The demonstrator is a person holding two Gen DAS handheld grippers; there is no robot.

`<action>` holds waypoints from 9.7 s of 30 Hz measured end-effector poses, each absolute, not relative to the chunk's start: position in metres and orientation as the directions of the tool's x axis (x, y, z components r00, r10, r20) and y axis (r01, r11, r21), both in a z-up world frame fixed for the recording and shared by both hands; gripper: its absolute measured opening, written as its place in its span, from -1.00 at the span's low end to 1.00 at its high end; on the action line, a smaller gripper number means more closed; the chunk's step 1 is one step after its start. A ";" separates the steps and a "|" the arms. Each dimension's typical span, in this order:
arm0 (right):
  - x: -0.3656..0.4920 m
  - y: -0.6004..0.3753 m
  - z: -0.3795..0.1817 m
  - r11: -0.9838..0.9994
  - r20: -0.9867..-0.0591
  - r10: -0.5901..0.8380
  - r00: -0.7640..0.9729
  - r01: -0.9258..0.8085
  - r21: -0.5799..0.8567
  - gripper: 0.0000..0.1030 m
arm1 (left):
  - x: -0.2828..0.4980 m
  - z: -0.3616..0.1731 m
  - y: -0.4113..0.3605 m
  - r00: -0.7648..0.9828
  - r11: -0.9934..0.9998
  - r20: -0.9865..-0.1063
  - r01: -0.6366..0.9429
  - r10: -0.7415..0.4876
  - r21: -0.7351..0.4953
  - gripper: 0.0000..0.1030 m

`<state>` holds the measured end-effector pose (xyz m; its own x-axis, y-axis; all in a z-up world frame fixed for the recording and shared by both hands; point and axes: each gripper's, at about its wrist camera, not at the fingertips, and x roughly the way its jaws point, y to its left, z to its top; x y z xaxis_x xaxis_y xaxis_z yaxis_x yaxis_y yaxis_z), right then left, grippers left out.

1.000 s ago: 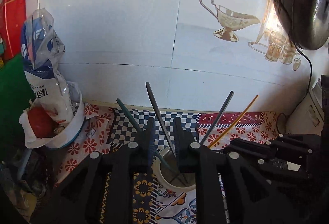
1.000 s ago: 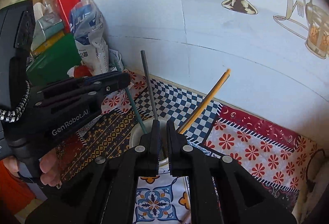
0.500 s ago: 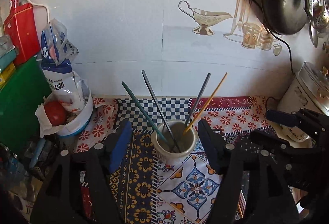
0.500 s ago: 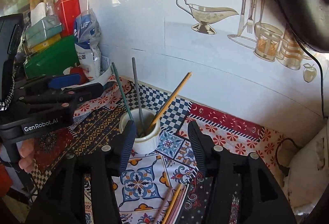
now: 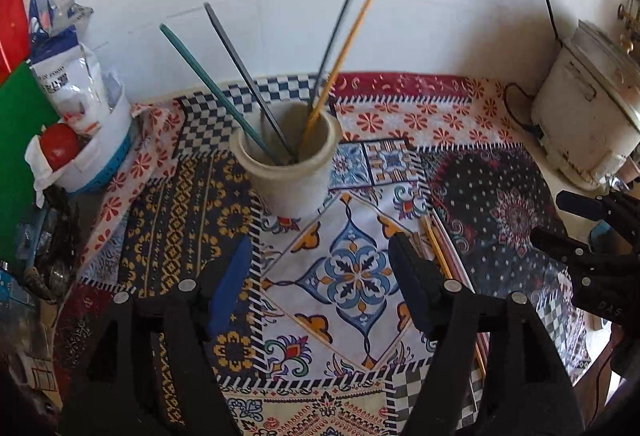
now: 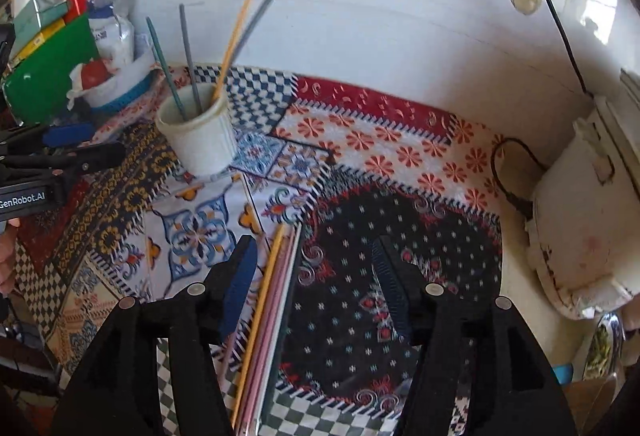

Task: Organize utensils
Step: 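Withdraw both open tools and move them down to the sticks on the cloth, then close the right tool on a dark rod while the left tool grasps a brown stick, then lift both held sticks upright and carry them over the white cup, then lower both sticks into the cup and open both tools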

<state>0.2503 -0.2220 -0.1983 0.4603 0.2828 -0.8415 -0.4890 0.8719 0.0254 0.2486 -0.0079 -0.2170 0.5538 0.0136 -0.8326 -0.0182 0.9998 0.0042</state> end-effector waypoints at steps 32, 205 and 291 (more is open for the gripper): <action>0.217 -0.255 -0.297 0.900 -0.928 0.270 0.258 -0.409 0.149 -0.26 | 0.268 -0.322 -0.094 0.309 0.980 -0.942 0.187 -0.126 -0.070 -0.66; 0.298 -0.247 -0.153 0.840 -0.659 0.527 0.537 -0.447 0.308 -0.91 | 0.255 -0.174 0.005 0.650 0.983 -0.755 -0.072 -0.082 -0.169 -0.92; 0.314 -0.108 -0.142 0.728 -0.721 0.564 0.402 -0.654 0.205 -0.52 | 0.303 -0.148 0.061 0.763 0.992 -0.644 -0.120 0.065 -0.042 -0.68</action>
